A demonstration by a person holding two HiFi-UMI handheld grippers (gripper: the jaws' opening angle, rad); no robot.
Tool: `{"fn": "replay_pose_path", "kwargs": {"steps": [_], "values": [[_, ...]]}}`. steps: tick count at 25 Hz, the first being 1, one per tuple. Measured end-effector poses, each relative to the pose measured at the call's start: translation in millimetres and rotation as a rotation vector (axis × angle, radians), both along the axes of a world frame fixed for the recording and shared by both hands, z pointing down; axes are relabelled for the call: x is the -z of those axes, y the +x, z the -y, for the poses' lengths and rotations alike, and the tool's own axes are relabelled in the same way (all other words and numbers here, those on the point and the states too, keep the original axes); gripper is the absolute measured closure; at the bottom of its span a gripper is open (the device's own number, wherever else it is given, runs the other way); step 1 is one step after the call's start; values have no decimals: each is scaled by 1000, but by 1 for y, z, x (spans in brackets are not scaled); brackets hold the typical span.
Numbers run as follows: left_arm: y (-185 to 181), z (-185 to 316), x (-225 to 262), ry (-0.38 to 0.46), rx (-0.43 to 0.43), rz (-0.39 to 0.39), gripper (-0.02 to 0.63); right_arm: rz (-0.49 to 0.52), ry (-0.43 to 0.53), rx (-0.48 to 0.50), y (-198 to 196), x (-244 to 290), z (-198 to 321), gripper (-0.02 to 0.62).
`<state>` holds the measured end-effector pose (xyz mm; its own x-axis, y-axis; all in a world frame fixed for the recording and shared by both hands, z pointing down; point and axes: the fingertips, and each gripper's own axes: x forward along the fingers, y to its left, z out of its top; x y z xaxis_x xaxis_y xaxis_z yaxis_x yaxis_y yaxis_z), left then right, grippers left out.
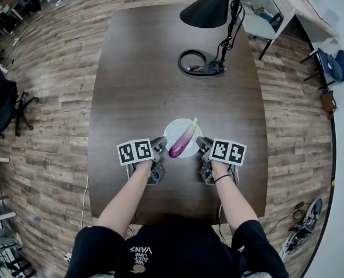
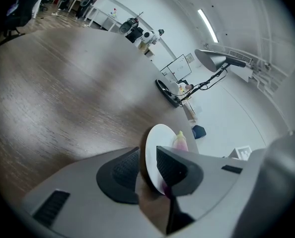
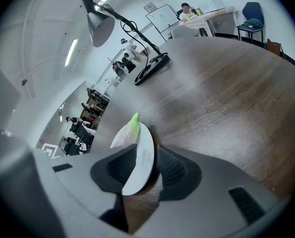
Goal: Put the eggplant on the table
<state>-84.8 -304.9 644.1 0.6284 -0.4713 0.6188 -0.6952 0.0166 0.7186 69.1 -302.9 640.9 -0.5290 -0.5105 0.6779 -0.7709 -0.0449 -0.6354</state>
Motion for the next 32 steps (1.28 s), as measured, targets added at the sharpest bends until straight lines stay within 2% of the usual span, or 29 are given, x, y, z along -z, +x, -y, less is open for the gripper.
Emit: {"fn": "replay_pose_path", "kwargs": {"steps": [5, 10, 14, 19, 23, 28, 32], "values": [[-3, 1, 8, 37, 3, 18, 517, -14, 29, 23, 1, 9, -1, 469], [-9, 7, 32, 142, 31, 14, 517, -31, 102, 45, 1, 28, 0, 471], [-7, 10, 62, 266, -8, 19, 519, -50, 173, 64, -3, 50, 1, 478], [-3, 2, 95, 378, -50, 13, 540, -103, 261, 68, -4, 78, -6, 539], [-1, -9, 122, 486, -97, 54, 561, -120, 335, 53, -7, 101, -15, 555], [-2, -25, 149, 570, -118, 62, 578, -170, 426, 48, -7, 127, -33, 572], [-3, -41, 164, 614, -135, 51, 587, -166, 481, 50, -14, 148, -48, 575]]}}
